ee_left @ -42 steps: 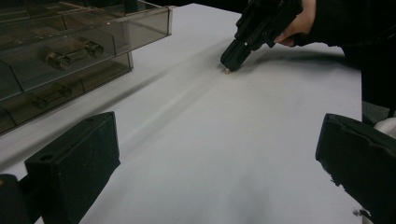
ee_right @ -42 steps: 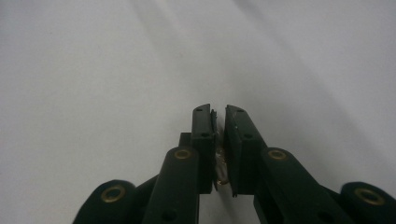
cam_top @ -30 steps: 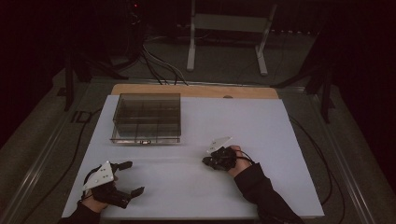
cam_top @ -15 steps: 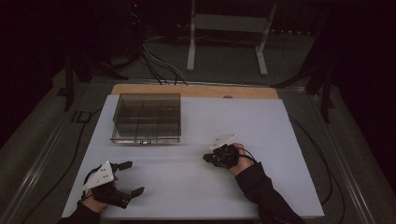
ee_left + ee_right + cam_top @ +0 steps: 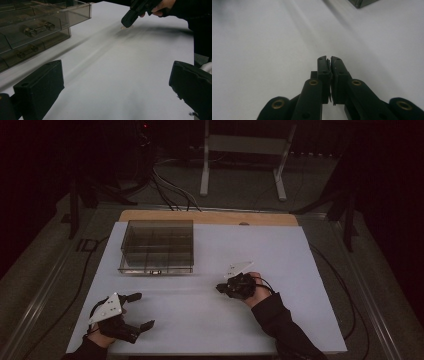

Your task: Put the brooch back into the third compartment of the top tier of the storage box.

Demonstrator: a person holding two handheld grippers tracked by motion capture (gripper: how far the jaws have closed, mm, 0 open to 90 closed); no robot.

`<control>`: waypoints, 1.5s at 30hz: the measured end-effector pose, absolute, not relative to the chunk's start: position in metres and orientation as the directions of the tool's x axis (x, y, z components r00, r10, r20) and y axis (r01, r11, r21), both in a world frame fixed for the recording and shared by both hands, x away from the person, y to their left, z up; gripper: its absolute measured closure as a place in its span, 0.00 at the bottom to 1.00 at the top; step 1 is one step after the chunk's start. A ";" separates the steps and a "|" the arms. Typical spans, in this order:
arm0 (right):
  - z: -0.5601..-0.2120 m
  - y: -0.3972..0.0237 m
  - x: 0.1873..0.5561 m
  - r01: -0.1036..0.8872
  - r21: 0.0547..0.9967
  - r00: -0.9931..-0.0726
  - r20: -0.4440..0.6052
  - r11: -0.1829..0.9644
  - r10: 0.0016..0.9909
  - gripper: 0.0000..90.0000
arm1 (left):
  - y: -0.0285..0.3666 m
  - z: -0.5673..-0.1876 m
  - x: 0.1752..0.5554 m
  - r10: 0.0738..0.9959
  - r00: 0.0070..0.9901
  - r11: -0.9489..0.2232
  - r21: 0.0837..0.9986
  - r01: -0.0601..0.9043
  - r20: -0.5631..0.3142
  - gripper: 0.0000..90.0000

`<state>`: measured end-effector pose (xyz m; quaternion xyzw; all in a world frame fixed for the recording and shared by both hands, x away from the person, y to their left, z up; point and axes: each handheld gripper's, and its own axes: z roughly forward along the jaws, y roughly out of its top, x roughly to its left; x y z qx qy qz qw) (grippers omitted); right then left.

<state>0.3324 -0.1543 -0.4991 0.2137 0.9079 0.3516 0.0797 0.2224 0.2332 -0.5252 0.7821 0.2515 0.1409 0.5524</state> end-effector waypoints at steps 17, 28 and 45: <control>-0.480 -0.149 0.336 0.327 0.687 -0.898 0.012 0.649 0.440 0.97 | 0.233 -0.526 0.223 0.549 0.834 -0.260 0.935 0.241 -0.062 0.01; -0.471 -0.142 0.339 0.316 0.695 -0.903 0.013 0.645 0.429 0.97 | 0.234 -0.525 0.223 0.550 0.833 -0.260 0.935 0.241 -0.062 0.01; -0.455 -0.134 0.344 0.292 0.704 -0.910 -0.005 0.647 0.416 0.97 | 0.234 -0.525 0.222 0.552 0.832 -0.260 0.935 0.240 -0.059 0.01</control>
